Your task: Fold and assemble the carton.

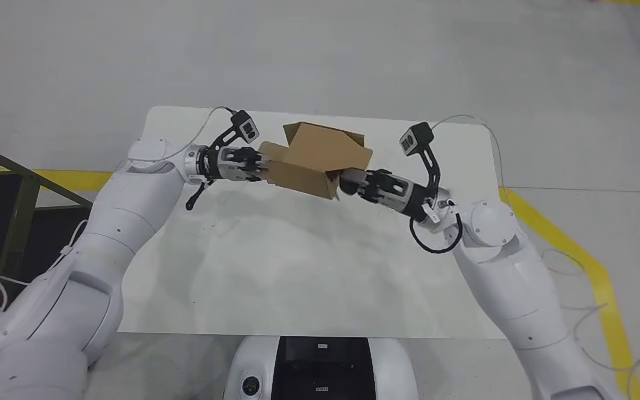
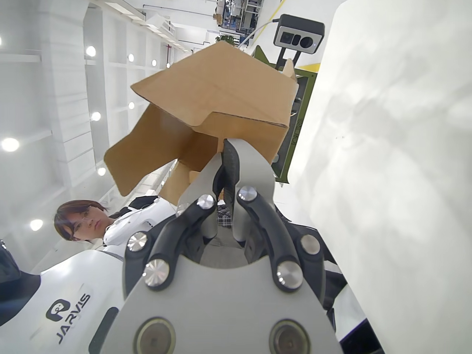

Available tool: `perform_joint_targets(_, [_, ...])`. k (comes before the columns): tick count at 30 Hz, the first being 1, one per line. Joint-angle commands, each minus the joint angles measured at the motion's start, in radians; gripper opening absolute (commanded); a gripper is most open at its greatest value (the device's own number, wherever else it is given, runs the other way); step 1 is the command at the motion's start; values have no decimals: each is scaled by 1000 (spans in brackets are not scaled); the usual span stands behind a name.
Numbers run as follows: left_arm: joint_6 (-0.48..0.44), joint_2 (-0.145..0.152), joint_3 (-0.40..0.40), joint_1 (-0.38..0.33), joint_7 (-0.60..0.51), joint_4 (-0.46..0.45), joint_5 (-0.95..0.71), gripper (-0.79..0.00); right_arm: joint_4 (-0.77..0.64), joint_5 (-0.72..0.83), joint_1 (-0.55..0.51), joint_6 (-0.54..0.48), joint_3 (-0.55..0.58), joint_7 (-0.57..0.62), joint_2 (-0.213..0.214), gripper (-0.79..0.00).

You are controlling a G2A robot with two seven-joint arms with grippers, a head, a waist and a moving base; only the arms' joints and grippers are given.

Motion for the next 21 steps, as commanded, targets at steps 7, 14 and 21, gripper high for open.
perform_joint_targets(7, [0,-5,-26,6,0,4,38,-785,-14,-40,-11,14,-2,-12,2,-785])
perform_joint_targets(14, [0,-6,-47,16,0,-7,64,-785,-18,-60,-14,20,-9,-22,1,-785])
perform_joint_targets(21, [0,-9,-68,25,0,2,41,-785,-14,-45,-18,6,1,-35,0,-785])
